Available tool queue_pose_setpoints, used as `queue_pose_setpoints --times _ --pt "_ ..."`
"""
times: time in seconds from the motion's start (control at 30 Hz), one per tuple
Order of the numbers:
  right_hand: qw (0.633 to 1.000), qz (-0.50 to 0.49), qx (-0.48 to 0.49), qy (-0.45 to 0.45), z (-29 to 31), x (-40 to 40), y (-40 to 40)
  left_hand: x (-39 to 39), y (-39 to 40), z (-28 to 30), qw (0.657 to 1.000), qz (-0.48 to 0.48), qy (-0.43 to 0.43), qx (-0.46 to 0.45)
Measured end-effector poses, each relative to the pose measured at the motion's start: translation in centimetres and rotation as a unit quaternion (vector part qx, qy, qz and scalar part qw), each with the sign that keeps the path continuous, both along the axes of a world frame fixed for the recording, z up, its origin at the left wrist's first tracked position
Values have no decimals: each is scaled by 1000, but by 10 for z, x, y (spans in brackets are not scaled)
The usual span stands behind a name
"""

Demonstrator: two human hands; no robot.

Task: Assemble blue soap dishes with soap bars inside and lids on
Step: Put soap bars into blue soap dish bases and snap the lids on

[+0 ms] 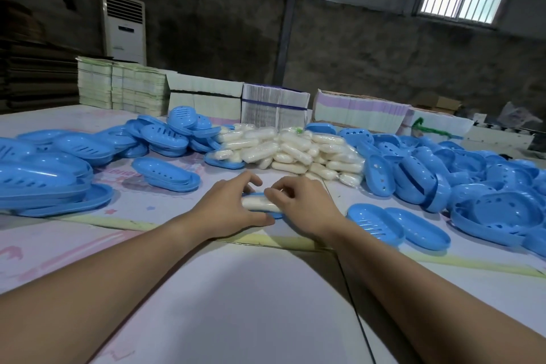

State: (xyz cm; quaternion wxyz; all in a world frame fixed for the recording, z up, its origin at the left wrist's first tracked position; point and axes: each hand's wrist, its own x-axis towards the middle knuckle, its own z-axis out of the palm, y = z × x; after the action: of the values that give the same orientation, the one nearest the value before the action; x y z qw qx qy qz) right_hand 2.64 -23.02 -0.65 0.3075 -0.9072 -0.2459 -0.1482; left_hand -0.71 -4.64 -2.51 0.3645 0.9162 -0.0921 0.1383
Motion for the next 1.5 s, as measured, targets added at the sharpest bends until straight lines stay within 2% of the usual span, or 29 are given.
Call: queue_pose_setpoints --times 0.17,0.27,0.33,0.53,0.6,0.67,0.7,0.77,0.83,0.93,1.07,1.27,1.4,1.5 --pt "998 19 -41 -41 6 -2 -2 1 -1 -2 1000 3 0 6" --pt "996 62 -57 -5 7 -3 -11 0 0 -2 1000 -7 7 2" --pt "996 55 -68 0 6 -3 -12 -1 1 0 1000 -15 11 -4" --pt "998 42 -15 40 7 -1 -7 -4 2 3 999 -39 19 -14" --pt "998 34 30 43 12 2 -13 -5 1 3 999 -50 20 -2" --pt "996 -18 82 19 20 13 -28 -6 0 2 998 -59 18 10" --pt "995 -67 70 -4 23 21 -39 -7 1 2 998 -62 17 10" --pt "980 -193 -40 -30 25 37 -64 -8 2 1 998 -69 10 6" --pt "945 -294 -145 13 20 48 -89 -8 1 0 997 -79 -7 13" --pt "920 -336 -159 121 12 59 -107 -8 -1 1 994 -105 -26 25" --pt "911 -325 -205 150 10 66 -105 -8 -2 1 992 -107 -25 54" --pt "939 -299 -154 73 9 63 -103 -8 -6 2 991 -89 -36 93" --pt "953 -293 -73 -7 10 56 -99 -7 -6 3 990 -82 -41 103" --pt "965 -254 24 -64 16 51 -93 -6 -4 1 992 -82 -37 88"
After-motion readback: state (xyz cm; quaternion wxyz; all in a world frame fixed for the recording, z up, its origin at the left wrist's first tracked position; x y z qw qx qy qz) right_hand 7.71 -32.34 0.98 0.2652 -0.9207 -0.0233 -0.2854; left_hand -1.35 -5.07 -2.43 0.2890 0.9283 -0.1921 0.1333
